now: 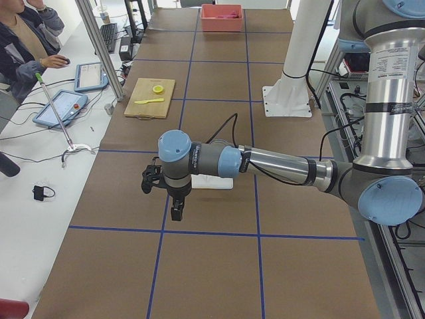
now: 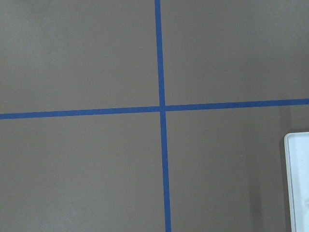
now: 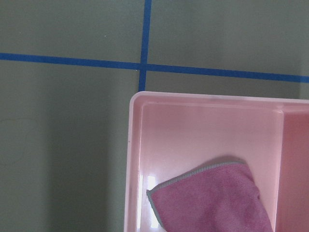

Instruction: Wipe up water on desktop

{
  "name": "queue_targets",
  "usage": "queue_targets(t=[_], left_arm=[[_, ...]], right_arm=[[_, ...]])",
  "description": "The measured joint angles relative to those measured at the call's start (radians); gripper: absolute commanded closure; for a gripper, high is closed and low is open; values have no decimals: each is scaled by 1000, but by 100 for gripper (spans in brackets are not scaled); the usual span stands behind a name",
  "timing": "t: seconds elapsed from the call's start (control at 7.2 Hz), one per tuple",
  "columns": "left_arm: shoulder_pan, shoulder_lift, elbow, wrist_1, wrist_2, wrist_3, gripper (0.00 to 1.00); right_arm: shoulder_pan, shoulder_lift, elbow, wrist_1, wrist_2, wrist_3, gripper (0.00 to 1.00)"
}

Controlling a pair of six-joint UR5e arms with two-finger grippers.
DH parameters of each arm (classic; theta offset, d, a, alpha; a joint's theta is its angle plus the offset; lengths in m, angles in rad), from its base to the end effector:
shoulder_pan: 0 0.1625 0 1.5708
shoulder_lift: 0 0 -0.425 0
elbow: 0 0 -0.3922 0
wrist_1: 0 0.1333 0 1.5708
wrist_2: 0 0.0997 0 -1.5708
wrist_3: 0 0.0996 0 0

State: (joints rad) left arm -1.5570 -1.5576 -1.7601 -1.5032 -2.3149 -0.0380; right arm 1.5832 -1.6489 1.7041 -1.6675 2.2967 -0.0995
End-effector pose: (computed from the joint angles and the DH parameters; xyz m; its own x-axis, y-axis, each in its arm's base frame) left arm -0.0591 -0.4884 0.5808 0.7346 0.0457 -0.6770 0.0142 0.9965 0.0826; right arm 0.0728 -0.4541 0.6431 0.7450 -0.0626 0.6641 0.0619 0.9978 0.0246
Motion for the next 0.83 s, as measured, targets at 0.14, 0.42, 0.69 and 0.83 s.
queue_targets(t=[0.14, 0.42, 0.69, 0.83], left_arm=[[0, 0, 0, 0, 0, 1, 2], [1, 0, 3, 0, 0, 0, 2], [1, 0, 4, 0, 0, 0, 2], [1, 0, 5, 0, 0, 0, 2]], right_arm=[[0, -2, 1, 0, 1, 0, 0], [1, -6, 4, 0, 0, -1, 0], [1, -9, 5, 0, 0, -1, 0], [1, -9, 5, 0, 0, -1, 0]])
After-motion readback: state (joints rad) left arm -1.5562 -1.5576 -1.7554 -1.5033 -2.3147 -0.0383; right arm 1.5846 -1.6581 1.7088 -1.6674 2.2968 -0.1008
